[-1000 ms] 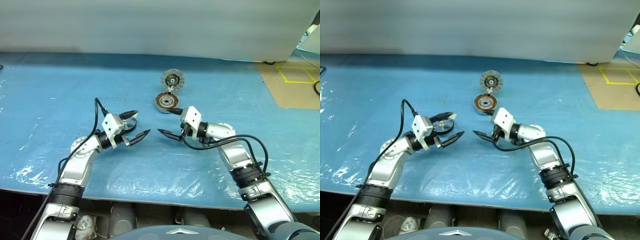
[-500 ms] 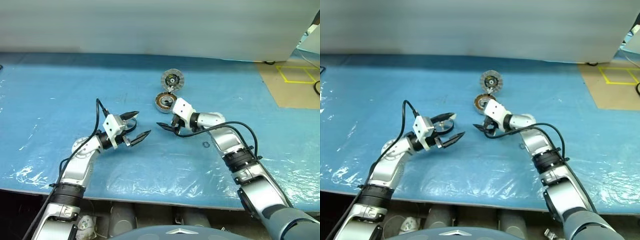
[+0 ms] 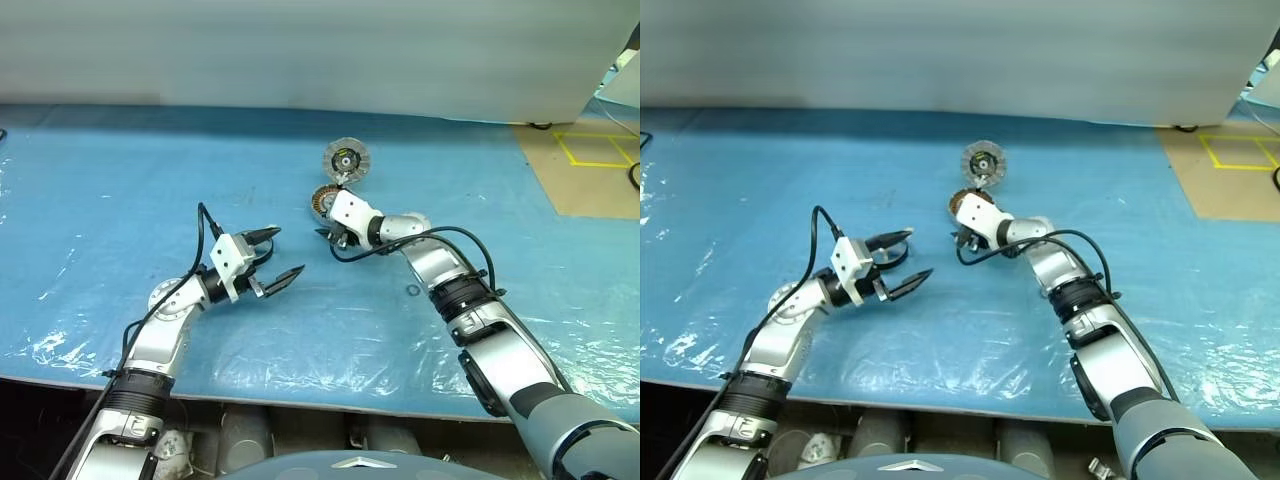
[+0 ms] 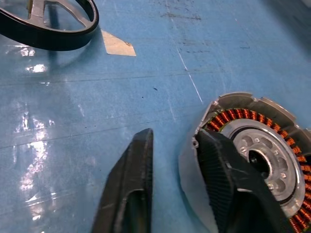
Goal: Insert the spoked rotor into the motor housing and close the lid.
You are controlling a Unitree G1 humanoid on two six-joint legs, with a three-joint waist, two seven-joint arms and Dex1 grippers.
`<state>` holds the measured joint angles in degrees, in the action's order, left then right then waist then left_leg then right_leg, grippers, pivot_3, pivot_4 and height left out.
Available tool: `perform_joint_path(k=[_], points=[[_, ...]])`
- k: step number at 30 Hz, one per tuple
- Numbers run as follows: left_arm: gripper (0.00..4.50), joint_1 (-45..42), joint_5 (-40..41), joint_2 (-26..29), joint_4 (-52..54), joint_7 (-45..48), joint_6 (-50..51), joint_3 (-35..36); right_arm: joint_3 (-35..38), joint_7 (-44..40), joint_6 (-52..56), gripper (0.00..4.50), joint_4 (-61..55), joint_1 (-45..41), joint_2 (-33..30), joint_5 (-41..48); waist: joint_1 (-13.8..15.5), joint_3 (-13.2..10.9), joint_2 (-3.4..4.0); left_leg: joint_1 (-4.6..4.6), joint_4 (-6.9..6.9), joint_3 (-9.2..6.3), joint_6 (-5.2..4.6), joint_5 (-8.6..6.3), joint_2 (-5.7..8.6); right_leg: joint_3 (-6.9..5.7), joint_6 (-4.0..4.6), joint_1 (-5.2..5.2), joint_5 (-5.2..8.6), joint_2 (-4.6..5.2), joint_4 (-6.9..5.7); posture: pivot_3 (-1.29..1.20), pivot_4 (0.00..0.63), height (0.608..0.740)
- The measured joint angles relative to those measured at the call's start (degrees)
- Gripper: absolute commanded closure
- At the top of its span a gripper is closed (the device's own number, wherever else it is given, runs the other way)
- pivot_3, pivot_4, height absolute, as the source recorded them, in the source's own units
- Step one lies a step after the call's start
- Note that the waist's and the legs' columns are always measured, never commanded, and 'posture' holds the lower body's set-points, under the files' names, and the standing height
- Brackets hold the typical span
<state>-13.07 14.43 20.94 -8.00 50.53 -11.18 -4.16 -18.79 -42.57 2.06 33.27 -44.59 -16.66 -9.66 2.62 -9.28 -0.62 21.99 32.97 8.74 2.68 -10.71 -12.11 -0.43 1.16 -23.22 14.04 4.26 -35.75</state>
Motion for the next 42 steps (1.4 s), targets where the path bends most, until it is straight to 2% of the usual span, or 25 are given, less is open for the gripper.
perform_joint_path(k=[2,11,16,23,29,32,36,42], points=[[0.0,0.0,0.0,0.0,0.1,-0.1,0.1,-0.1,0.1,0.8,-0.2,4.48,0.1,0.0,-0.2,-0.5,0.0,0.0,0.0,0.0,0.0,0.0,0.0,0.0,0.0,0.0,0.0,0.0,0.0,0.0,0.0,0.0,0.15,0.74],[0.0,0.0,-0.1,-0.2,0.8,-0.1,0.5,-0.4,0.5,0.9,-0.2,4.48,-0.9,0.6,-0.3,-0.8,0.1,0.0,0.0,-0.01,0.04,0.0,0.0,0.0,0.0,0.01,0.0,0.02,0.0,0.01,0.0,0.0,0.15,0.74],[0.0,0.0,-0.2,0.4,1.0,-0.3,0.6,-0.2,1.8,-6.0,3.6,4.48,-10.0,5.5,-2.3,3.5,0.1,0.0,0.0,0.02,-0.04,0.0,-0.01,0.0,-0.04,-0.02,-0.18,0.0,-0.11,-0.03,0.04,0.0,0.15,0.74],[0.0,0.3,-0.2,1.1,1.3,-0.4,0.7,0.0,-0.4,-18.0,12.2,4.48,-29.8,15.9,-11.0,7.9,0.5,0.0,0.0,-0.04,-0.05,0.0,-0.01,-0.01,-0.05,-0.01,-0.01,0.03,-0.01,-0.02,0.05,0.0,0.15,0.74],[0.0,0.6,-0.2,1.1,1.2,-0.3,0.5,0.0,-1.2,-20.3,17.2,4.48,-37.9,21.6,-14.8,9.3,0.5,0.0,0.0,-0.21,-0.05,0.01,-0.01,-0.02,-0.05,0.03,0.02,0.16,0.02,-0.01,0.06,0.0,0.15,0.74],[0.0,0.3,-0.2,1.0,0.5,-0.1,0.4,-0.1,-1.1,-19.5,18.0,3.81,-38.6,22.4,-14.3,10.0,0.3,0.0,0.01,-0.24,-0.04,0.04,-0.01,-0.02,-0.05,0.08,0.02,0.16,0.02,-0.02,0.05,0.0,0.15,0.74],[0.0,-0.1,-0.2,1.0,-0.1,0.4,0.4,-0.1,-0.1,-17.3,18.6,2.52,-38.4,22.1,-11.7,11.7,0.2,0.0,0.01,-0.24,-0.03,0.05,-0.01,-0.01,-0.04,0.1,0.02,0.15,0.02,-0.02,0.05,0.0,0.15,0.74],[0.0,-0.2,-0.2,1.0,-0.2,0.5,0.4,-0.2,3.5,-15.9,17.2,2.52,-38.5,20.9,-10.7,15.3,0.3,0.0,0.01,-0.21,-0.05,0.06,0.0,-0.01,-0.02,0.1,0.02,0.14,0.02,-0.01,0.06,0.0,0.15,0.74]])
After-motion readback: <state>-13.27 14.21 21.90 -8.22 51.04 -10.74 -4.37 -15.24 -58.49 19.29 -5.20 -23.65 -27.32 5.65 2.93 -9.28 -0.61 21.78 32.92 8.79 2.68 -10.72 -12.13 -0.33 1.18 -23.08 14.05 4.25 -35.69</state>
